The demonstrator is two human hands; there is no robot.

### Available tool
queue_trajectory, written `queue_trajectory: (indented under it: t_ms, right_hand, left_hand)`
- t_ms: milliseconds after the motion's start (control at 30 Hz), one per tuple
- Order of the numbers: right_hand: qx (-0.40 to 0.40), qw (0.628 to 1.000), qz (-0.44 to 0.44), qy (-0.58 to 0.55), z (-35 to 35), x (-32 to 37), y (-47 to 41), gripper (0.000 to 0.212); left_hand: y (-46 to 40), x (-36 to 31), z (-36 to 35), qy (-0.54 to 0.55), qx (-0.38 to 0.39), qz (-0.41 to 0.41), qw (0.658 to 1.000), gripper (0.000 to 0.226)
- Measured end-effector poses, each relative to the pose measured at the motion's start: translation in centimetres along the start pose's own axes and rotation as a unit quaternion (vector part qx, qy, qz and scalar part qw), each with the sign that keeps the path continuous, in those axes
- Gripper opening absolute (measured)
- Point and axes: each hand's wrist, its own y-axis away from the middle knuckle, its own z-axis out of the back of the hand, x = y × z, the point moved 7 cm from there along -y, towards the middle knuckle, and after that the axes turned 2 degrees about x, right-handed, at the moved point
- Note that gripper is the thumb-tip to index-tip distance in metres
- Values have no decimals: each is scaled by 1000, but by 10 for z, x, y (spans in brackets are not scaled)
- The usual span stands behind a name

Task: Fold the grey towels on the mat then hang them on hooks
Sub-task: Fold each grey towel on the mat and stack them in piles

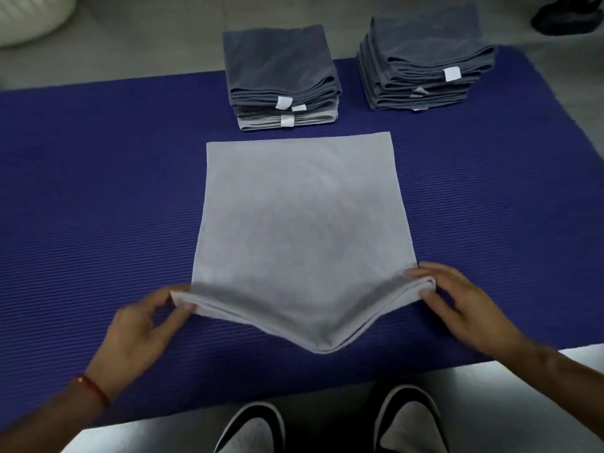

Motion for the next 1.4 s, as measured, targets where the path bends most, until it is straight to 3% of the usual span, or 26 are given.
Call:
queue_trajectory:
  t_ms: [33, 100, 233, 300, 400, 500, 633, 733, 867, 967, 1133, 1300, 1400]
  right_hand:
    - [-15, 997, -44, -54, 8, 3, -8, 35]
    - [-47, 985, -81, -146, 20, 11, -28, 27]
    - [-126, 968, -86, -199, 41, 18, -68, 26]
    - [-138, 973, -101, -156, 38, 11, -74, 33]
    - [-129, 981, -132, -64, 28, 8, -54, 67]
    - [-128, 978, -165, -26, 22, 8, -16, 74]
    - [-145, 968, -203, -9, 9, 22, 37, 67]
    - [-171, 964, -204, -23, 11, 31, 37, 68]
    - [-208, 962, -174, -34, 33, 37, -17, 41]
    - [-206, 965, -155, -43, 48, 30, -77, 27]
    - [-83, 962, -239, -98, 18, -15, -128, 34]
    - [-124, 942, -286, -122, 10, -24, -92, 39]
    - [-103, 949, -284, -90, 2, -17, -64, 25]
  left_hand:
    - [-11, -2, 6, 42, -18, 32, 998, 11]
    - [-38, -9, 15, 125, -58, 61, 989, 14]
    - [-78, -17, 11, 282, -59, 85, 954, 30]
    - [-82, -13, 6, 235, -54, 90, 966, 31]
    - [-66, -2, -3, 157, -56, 111, 980, 28]
    - [-33, 6, -14, 142, -22, 138, 980, 28]
    - [27, 12, -27, 143, -33, 188, 971, 21]
    - [37, 14, -27, 121, -72, 200, 970, 31]
    - [-21, -10, -7, 134, -123, 118, 976, 38]
    - [-81, -17, 5, 99, -143, 128, 976, 32]
    - [-126, 31, -21, 138, -18, 238, 961, 34]
    - [-76, 18, -27, 215, -20, 276, 937, 41]
    - [-34, 20, -44, 214, 16, 296, 931, 30]
